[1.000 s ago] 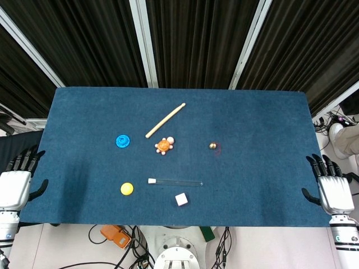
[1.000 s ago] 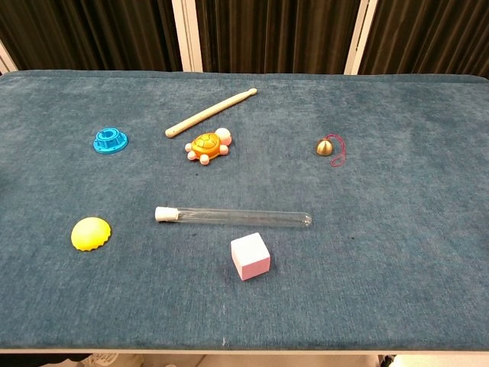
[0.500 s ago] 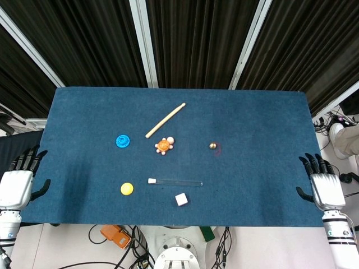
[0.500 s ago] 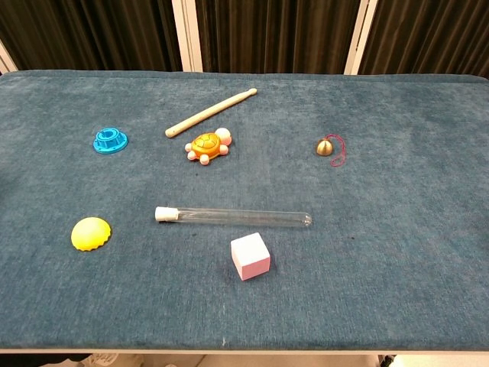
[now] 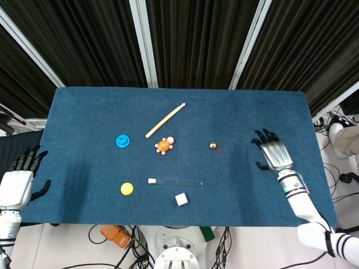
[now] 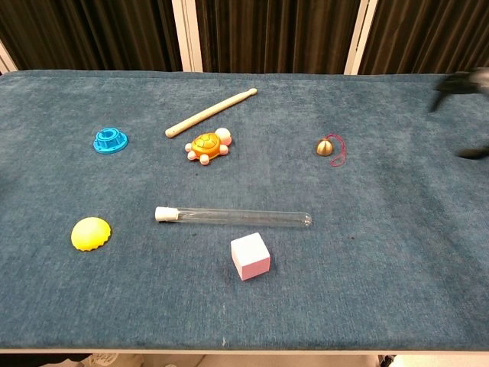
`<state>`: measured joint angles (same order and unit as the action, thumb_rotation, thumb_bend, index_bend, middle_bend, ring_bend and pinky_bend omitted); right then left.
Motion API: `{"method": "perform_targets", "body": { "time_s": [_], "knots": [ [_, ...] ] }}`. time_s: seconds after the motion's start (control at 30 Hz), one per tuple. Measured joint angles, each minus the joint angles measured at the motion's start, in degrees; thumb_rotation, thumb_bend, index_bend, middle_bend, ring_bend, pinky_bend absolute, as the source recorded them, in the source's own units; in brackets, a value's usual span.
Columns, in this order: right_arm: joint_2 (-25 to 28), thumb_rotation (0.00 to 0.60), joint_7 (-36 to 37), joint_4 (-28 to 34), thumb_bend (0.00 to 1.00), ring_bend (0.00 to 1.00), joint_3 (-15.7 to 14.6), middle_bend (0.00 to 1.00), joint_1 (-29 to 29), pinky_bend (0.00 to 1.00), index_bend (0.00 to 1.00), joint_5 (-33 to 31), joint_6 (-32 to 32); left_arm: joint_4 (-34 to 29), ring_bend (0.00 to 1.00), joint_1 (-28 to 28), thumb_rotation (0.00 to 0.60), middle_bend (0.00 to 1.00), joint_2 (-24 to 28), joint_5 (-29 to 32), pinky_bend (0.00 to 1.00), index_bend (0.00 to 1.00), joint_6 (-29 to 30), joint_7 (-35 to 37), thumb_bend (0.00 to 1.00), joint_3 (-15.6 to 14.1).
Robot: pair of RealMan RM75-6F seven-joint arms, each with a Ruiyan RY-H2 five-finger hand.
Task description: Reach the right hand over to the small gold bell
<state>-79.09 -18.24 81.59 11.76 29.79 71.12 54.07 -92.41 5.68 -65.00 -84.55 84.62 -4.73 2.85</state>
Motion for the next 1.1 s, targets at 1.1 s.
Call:
{"method": "perform_targets", "body": {
  "time_s": [1.1],
  "knots": [
    [-21.7, 0.6, 3.3, -26.9, 0.36, 0.1, 3.4, 0.14, 21.1, 0.2, 0.59, -9.9, -17.7, -0.4, 0.0, 0.0, 0.6, 0.0, 0.2, 1.6, 0.15, 0.11, -0.5, 0.0, 0.31, 0.5]
  ]
}}
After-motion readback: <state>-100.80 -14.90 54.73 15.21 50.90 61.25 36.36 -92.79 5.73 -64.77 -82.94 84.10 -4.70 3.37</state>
